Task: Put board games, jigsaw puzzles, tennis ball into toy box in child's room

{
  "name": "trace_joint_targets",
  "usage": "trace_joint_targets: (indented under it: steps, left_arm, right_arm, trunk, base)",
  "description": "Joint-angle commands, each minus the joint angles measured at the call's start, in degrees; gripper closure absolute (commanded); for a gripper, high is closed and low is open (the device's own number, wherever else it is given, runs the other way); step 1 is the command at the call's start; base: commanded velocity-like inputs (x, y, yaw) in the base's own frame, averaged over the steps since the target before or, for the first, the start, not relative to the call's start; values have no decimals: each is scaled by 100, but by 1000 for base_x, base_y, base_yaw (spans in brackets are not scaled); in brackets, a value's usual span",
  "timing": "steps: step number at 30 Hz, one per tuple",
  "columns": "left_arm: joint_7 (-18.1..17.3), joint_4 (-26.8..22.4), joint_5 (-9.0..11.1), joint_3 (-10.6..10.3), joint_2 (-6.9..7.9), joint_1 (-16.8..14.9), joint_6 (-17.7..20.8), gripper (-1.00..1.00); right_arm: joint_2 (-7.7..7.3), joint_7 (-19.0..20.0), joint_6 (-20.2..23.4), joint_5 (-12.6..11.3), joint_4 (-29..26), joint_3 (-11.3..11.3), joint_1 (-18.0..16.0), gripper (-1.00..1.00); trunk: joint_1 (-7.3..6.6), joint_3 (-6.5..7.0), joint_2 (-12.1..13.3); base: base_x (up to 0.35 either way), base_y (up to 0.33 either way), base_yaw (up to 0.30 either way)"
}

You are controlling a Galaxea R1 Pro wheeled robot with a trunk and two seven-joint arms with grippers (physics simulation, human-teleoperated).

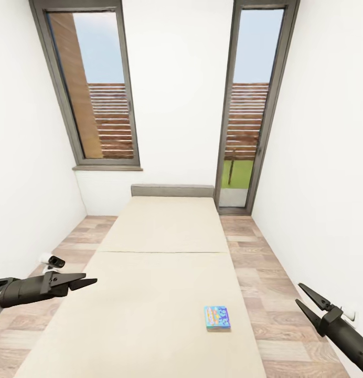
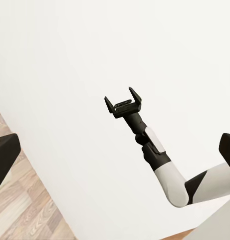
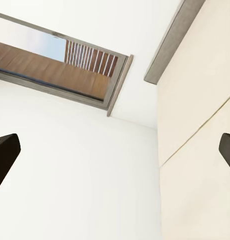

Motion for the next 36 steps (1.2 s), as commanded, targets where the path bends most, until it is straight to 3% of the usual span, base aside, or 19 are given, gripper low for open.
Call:
trace_joint_targets:
  steps: [1,36]
  left_arm:
    - [-19,-2,1,-3,2,-4,61,-100]
    - [-19,1,1,-3,2,-4,61,-100]
  right_arm:
    - [-1,5,31,-10,-2,-5,-1,-100]
    - [0,-4,22,-10,-23,-5,-1,-100]
  trunk:
    - [4,-11,-12]
    - [4,9,-12]
  base:
    - [0,-42,-23]
    - [60,-7,-37]
